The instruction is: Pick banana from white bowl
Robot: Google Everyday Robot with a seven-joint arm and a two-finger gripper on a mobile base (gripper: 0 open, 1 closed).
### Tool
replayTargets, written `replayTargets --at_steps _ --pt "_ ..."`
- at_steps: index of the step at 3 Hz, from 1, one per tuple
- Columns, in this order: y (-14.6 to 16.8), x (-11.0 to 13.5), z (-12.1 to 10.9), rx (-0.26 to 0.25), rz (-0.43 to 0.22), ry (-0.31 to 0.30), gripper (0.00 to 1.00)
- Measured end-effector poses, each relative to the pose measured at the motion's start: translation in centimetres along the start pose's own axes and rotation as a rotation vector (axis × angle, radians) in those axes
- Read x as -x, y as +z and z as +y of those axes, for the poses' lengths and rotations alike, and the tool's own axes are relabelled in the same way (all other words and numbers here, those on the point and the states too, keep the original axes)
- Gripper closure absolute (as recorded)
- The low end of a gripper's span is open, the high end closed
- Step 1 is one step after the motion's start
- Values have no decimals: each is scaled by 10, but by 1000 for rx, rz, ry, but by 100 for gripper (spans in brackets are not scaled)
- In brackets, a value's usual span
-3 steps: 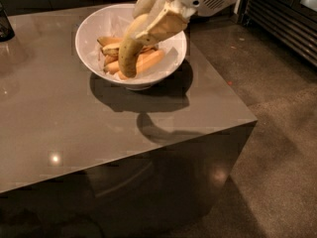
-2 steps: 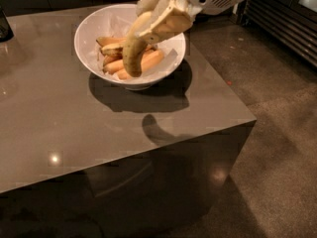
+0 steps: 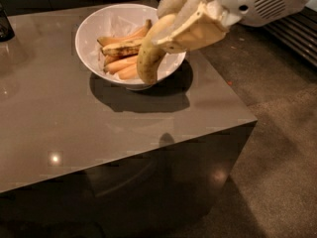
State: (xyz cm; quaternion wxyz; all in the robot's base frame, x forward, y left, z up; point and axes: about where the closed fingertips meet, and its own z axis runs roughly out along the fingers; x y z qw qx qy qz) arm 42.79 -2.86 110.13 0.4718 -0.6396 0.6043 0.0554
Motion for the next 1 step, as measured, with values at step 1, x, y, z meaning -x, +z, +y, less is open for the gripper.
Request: replayTargets --at_steps 1 --pt "0 0 0 0 0 0 100"
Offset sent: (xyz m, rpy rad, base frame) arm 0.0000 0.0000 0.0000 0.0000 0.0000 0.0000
